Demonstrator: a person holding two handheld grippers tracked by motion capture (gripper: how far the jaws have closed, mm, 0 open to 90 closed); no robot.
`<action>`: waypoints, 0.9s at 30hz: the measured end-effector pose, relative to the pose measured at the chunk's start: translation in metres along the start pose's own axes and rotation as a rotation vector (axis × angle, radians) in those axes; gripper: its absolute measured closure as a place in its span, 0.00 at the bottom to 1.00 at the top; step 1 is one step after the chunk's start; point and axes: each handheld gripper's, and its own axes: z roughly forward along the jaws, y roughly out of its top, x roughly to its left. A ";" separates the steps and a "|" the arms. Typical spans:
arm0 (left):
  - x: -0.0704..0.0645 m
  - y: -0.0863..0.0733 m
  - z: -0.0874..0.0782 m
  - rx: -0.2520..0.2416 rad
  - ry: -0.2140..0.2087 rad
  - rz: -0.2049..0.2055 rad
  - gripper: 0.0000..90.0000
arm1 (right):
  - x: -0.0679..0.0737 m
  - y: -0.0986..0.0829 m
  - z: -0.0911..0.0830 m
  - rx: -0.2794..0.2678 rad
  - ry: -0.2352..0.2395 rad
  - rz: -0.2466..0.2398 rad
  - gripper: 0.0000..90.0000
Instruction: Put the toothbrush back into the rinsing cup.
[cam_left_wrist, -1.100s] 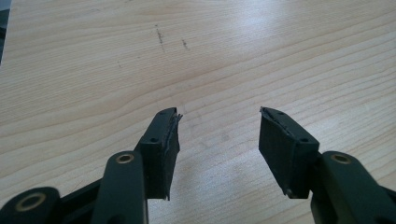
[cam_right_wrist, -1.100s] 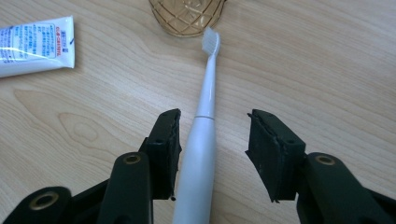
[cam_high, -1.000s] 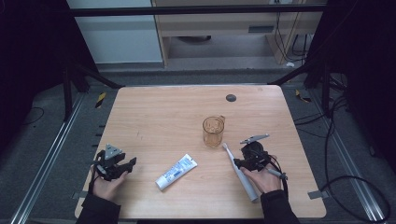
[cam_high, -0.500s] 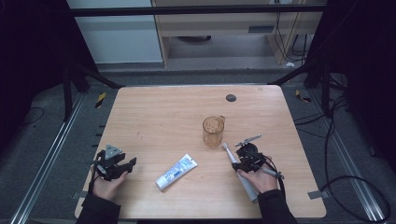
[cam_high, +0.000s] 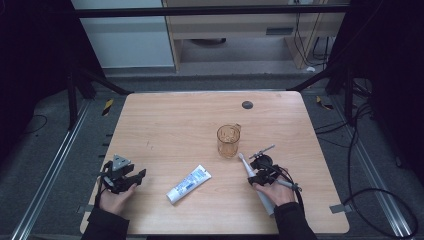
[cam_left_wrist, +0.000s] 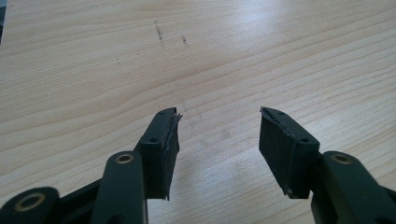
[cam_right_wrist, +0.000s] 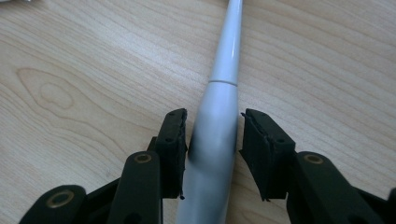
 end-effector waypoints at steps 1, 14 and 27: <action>0.000 0.000 0.000 0.000 0.000 0.000 0.52 | 0.000 0.000 0.001 0.004 0.002 -0.001 0.67; 0.000 0.000 0.000 0.003 -0.002 -0.002 0.52 | 0.002 0.000 0.005 0.028 0.000 0.007 0.73; 0.001 0.000 0.001 0.005 -0.002 -0.002 0.52 | 0.003 0.002 0.006 0.020 -0.025 0.032 0.75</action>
